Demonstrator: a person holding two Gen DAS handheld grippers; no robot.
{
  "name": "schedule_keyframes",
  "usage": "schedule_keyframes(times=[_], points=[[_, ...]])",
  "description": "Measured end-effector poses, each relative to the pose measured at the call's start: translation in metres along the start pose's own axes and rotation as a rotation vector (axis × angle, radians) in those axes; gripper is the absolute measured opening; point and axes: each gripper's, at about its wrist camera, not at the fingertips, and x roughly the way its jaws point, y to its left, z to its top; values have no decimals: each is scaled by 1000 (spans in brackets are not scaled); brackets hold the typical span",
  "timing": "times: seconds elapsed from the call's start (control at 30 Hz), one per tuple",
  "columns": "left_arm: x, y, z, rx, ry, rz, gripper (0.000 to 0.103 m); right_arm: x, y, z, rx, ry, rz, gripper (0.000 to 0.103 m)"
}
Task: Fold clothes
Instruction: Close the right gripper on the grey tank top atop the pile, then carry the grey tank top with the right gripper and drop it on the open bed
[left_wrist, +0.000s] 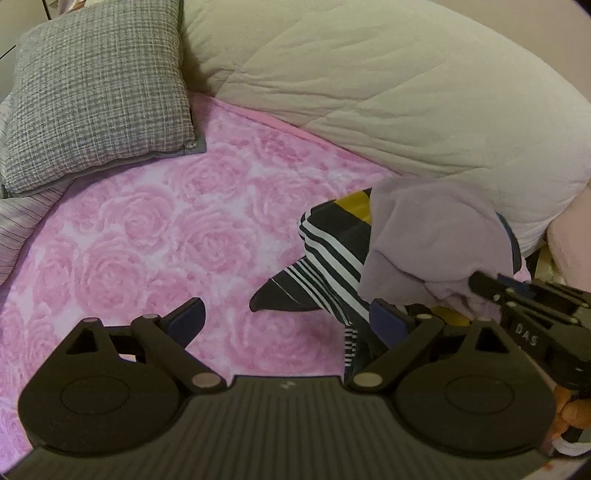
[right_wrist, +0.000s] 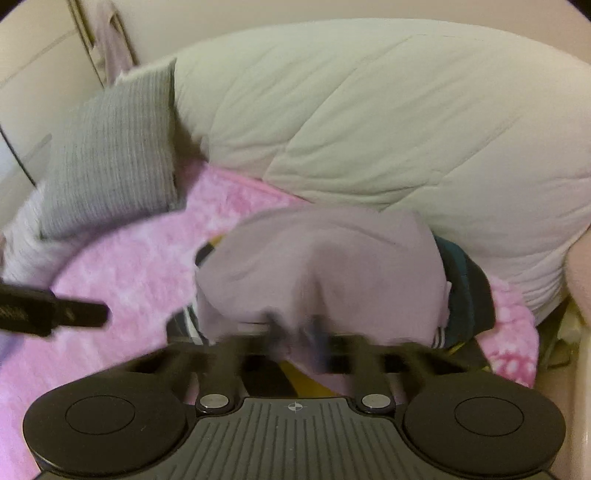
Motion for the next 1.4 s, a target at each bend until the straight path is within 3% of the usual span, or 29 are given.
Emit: schedule_keyframes(times=[0.13,0.27,0.37,0.43,0.57,0.67,0.7,0.87,0.97,1.0,1.07,1.13,1.23,1.4], points=[[-18,12,-5,-33,-17,5,94,-37,15,9,-67,-122,-5,5],[-52,31,-20,-93,-55,11,93,-92,39,23,-136,-251,179,4],[-90,54,-42,-158,-87,34,93,-105,70,23,-263,-212,150,2],[-120,73,-63,-207,-115,63,93,-123,90,21,-269,-202,239,2],[-202,128,-128,-341,-184,175,92,-162,158,9,-355,-188,450,2],[-270,168,-190,-445,-239,287,92,-193,199,2,-285,-143,639,2],[-293,181,-212,-482,-252,329,92,-208,213,-2,-269,-146,724,2],[-402,222,-323,-640,-308,504,92,-286,305,-35,-396,-228,938,2],[-452,231,-387,-701,-324,573,92,-315,344,-65,-375,-122,1125,8],[-466,232,-412,-722,-314,591,92,-325,361,-80,-442,-86,1114,25],[-482,231,-450,-752,-288,610,92,-345,393,-118,-642,-73,974,49],[-494,229,-488,-785,-246,615,92,-361,412,-158,-764,-99,943,50],[-500,218,-532,-819,-169,601,92,-369,433,-205,-840,23,916,50],[-500,198,-575,-846,-93,529,92,-381,445,-271,-966,158,761,50]])
